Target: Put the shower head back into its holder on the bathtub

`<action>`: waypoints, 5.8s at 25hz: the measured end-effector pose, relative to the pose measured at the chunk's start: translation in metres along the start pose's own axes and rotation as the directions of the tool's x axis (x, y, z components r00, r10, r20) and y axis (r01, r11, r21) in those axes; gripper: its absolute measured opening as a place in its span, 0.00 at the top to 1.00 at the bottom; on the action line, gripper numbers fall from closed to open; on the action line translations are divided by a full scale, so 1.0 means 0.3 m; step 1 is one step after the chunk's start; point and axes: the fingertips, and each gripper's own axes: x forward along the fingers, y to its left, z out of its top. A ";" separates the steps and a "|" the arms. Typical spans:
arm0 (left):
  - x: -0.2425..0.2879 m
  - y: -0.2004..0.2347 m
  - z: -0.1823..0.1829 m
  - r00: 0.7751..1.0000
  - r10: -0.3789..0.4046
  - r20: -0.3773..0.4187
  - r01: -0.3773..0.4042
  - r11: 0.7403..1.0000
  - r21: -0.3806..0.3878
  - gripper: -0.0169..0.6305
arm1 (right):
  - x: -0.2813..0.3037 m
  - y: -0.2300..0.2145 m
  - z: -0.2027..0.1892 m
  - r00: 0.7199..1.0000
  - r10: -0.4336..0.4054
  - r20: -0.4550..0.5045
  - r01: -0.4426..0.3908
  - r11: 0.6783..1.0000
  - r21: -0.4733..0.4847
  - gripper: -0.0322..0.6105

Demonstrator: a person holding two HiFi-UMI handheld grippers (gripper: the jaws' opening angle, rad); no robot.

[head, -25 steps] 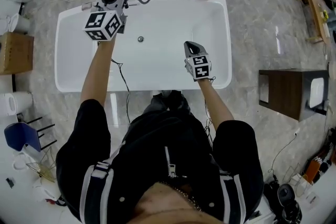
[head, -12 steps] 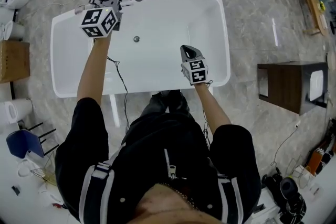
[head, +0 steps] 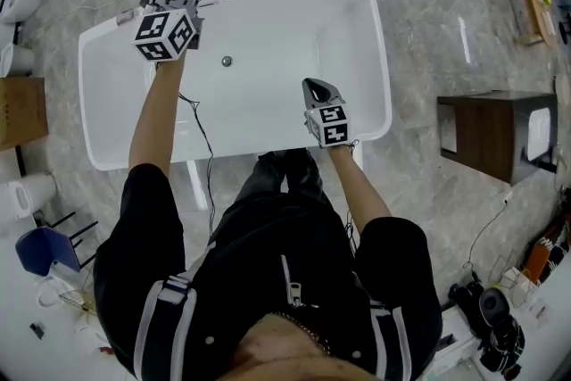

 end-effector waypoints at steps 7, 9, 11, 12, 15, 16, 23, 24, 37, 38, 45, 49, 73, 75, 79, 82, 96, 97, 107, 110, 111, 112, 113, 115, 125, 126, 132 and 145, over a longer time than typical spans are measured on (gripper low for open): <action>0.038 0.019 -0.083 1.000 -0.006 -0.025 0.006 1.000 -0.015 0.77 | 0.018 0.008 -0.032 1.000 0.000 -0.015 0.001 1.000 0.026 0.94; 0.052 0.023 -0.107 0.999 -0.012 -0.031 0.012 1.000 -0.017 0.77 | 0.025 0.009 -0.038 1.000 -0.002 -0.019 0.003 0.999 0.034 0.94; 0.066 0.026 -0.128 0.999 -0.017 -0.038 0.016 1.000 -0.018 0.77 | 0.031 0.009 -0.045 1.000 -0.004 -0.024 0.005 0.999 0.041 0.94; 0.073 0.028 -0.137 0.999 -0.018 -0.041 0.017 1.000 -0.019 0.77 | 0.033 0.009 -0.048 1.000 -0.004 -0.025 0.005 0.999 0.044 0.94; 0.089 0.035 -0.160 0.999 -0.017 -0.045 0.015 1.000 -0.026 0.77 | 0.038 0.010 -0.057 1.000 -0.003 -0.030 0.004 0.999 0.049 0.94; 0.091 0.039 -0.168 0.999 -0.014 -0.046 0.013 0.999 -0.029 0.77 | 0.040 0.012 -0.063 0.999 -0.002 -0.033 0.004 0.999 0.052 0.94; 0.112 0.049 -0.250 0.997 -0.012 -0.076 0.009 0.999 -0.035 0.77 | 0.055 0.014 -0.097 0.999 0.001 -0.049 0.003 0.998 0.070 0.94; 0.115 0.050 -0.262 0.997 -0.011 -0.080 0.009 0.999 -0.036 0.77 | 0.059 0.014 -0.101 0.999 0.002 -0.050 0.002 0.997 0.072 0.94; 0.120 0.036 -0.435 0.992 0.017 -0.126 -0.025 0.998 -0.063 0.77 | 0.101 0.045 -0.147 0.997 0.032 -0.070 -0.025 0.995 0.097 0.94; 0.119 0.040 -0.448 0.991 0.021 -0.130 -0.028 0.998 -0.058 0.77 | 0.113 0.056 -0.145 0.997 0.038 -0.067 -0.031 0.994 0.101 0.94; 0.143 0.046 -0.549 0.989 0.054 -0.139 -0.060 0.997 -0.045 0.77 | 0.167 0.081 -0.107 0.997 0.066 -0.033 -0.062 0.992 0.111 0.94; 0.152 0.046 -0.611 0.987 0.059 -0.146 -0.065 0.997 -0.038 0.77 | 0.188 0.066 -0.091 0.998 0.054 -0.011 -0.053 0.994 0.092 0.94; 0.268 0.143 -0.902 0.978 0.143 -0.155 -0.148 0.989 -0.022 0.77 | 0.202 -0.015 -0.073 0.997 0.038 0.061 -0.043 0.996 0.083 0.94; 0.281 0.155 -0.925 0.977 0.146 -0.157 -0.153 0.988 -0.031 0.77 | 0.211 -0.027 -0.095 0.998 0.036 0.051 -0.041 0.995 0.091 0.94; 0.303 0.176 -0.973 0.976 0.157 -0.151 -0.164 0.986 -0.030 0.77 | 0.229 -0.037 -0.134 0.998 0.042 0.041 -0.046 0.992 0.119 0.94; 0.314 0.188 -1.010 0.975 0.163 -0.150 -0.169 0.985 -0.021 0.77 | 0.233 -0.037 -0.160 0.998 0.045 0.034 -0.049 0.990 0.135 0.94; 0.406 0.276 -1.159 0.969 0.205 -0.136 -0.209 0.978 -0.015 0.77 | 0.266 -0.046 -0.300 0.998 0.062 -0.010 -0.059 0.980 0.192 0.94; 0.413 0.278 -1.166 0.971 0.203 -0.128 -0.207 0.978 -0.016 0.77 | 0.265 -0.046 -0.309 0.998 0.061 -0.011 -0.058 0.978 0.200 0.94; 0.475 0.336 -1.241 0.966 0.224 -0.131 -0.223 0.975 0.024 0.77 | 0.273 -0.049 -0.369 0.999 0.046 -0.023 -0.039 0.968 0.248 0.94; 0.496 0.344 -1.260 0.968 0.217 -0.125 -0.215 0.976 0.030 0.77 | 0.276 -0.051 -0.383 0.998 0.048 -0.028 -0.040 0.967 0.253 0.94; 0.505 0.345 -1.266 0.969 0.214 -0.122 -0.211 0.977 0.035 0.77 | 0.278 -0.053 -0.388 0.998 0.049 -0.030 -0.040 0.967 0.252 0.94; 0.516 0.347 -1.273 0.970 0.211 -0.122 -0.208 0.977 0.041 0.77 | 0.281 -0.055 -0.392 0.998 0.048 -0.032 -0.039 0.967 0.252 0.94; 0.527 0.350 -1.282 0.970 0.209 -0.125 -0.204 0.978 0.049 0.77 | 0.285 -0.056 -0.396 0.998 0.048 -0.034 -0.038 0.967 0.251 0.94; 0.543 0.359 -1.305 0.969 0.208 -0.136 -0.201 0.978 0.062 0.77 | 0.293 -0.054 -0.404 0.998 0.044 -0.039 -0.034 0.969 0.244 0.94; 0.577 0.412 -1.415 0.961 0.209 -0.183 -0.207 0.978 0.028 0.77 | 0.315 -0.062 -0.446 0.997 0.038 -0.072 -0.020 0.971 0.240 0.94; 0.580 0.415 -1.425 0.959 0.209 -0.189 -0.208 0.978 0.025 0.77 | 0.315 -0.061 -0.449 0.997 0.037 -0.075 -0.018 0.970 0.242 0.94; 0.592 0.431 -1.476 0.957 0.210 -0.202 -0.214 0.977 0.002 0.77 | 0.318 -0.066 -0.467 0.996 0.030 -0.090 -0.006 0.968 0.252 0.94; 0.566 0.435 -1.562 0.932 0.209 -0.297 -0.221 0.975 -0.006 0.77 | 0.293 -0.060 -0.479 0.995 0.026 -0.096 0.000 0.966 0.260 0.94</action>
